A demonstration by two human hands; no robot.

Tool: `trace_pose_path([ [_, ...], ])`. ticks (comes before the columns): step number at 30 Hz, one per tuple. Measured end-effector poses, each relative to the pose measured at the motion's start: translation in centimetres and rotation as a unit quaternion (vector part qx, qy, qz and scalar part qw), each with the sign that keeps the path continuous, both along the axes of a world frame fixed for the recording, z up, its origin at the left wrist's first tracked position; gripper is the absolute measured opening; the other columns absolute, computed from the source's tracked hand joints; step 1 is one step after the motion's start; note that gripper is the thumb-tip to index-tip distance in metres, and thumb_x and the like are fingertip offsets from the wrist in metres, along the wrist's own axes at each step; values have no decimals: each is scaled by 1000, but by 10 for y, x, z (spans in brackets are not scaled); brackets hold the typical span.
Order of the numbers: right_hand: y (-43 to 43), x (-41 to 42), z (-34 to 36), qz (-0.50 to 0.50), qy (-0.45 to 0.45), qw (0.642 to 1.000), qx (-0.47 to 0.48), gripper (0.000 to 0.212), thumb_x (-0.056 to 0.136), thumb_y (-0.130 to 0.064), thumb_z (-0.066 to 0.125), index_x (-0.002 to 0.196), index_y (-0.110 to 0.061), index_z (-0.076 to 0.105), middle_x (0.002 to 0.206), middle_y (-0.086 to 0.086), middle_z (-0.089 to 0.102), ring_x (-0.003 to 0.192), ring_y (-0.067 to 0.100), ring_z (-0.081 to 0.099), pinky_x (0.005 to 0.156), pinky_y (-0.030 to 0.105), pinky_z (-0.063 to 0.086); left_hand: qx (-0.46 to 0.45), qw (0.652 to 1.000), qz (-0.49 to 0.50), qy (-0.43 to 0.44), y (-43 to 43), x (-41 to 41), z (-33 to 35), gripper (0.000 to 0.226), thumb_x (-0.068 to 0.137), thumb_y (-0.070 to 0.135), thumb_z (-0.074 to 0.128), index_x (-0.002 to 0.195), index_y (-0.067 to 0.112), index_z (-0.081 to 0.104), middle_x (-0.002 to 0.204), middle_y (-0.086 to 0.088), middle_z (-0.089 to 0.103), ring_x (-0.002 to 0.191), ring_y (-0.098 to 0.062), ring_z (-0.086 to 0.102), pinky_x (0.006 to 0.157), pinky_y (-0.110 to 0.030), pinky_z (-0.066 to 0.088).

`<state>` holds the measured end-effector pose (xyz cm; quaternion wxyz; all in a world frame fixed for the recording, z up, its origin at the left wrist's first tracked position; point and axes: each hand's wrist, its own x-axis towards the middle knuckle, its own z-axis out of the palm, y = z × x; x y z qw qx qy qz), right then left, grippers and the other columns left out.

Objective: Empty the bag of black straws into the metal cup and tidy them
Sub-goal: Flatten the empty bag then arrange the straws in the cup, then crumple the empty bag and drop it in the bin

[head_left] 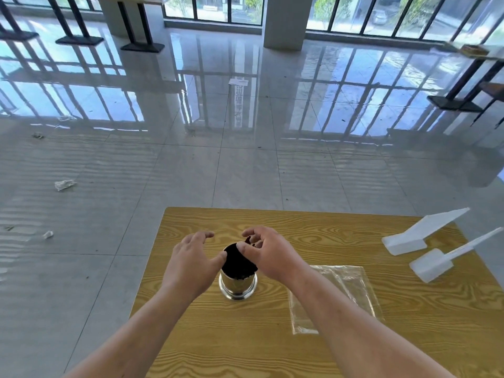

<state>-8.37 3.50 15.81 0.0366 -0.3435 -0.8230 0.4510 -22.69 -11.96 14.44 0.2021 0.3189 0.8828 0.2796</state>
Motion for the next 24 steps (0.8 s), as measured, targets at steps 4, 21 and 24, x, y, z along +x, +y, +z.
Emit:
trace_pose_path([
  [4,8,11,6,-16,0,1000,11,46,93,-61,66,133,-38,64,120,-14,63,110,6,61,89,29,50,0,999,-45,26,11,11,9,61,89,57,64,143,34,50,149,6,50,143,-19,38,112,-40,37],
  [21,69,173,-29,-144,-88,983,66,80,85,-69,64,153,-29,48,156,-2,51,146,18,44,117,41,41,23,947,-308,93,121,124,-15,67,88,58,66,147,32,48,157,9,42,148,-14,31,118,-29,29],
  [24,81,202,-50,-163,-118,978,61,77,89,-63,66,153,-25,46,155,0,51,145,21,43,116,38,37,-17,943,-324,72,134,143,-36,72,87,57,68,150,34,43,162,8,37,150,-16,28,120,-30,25],
])
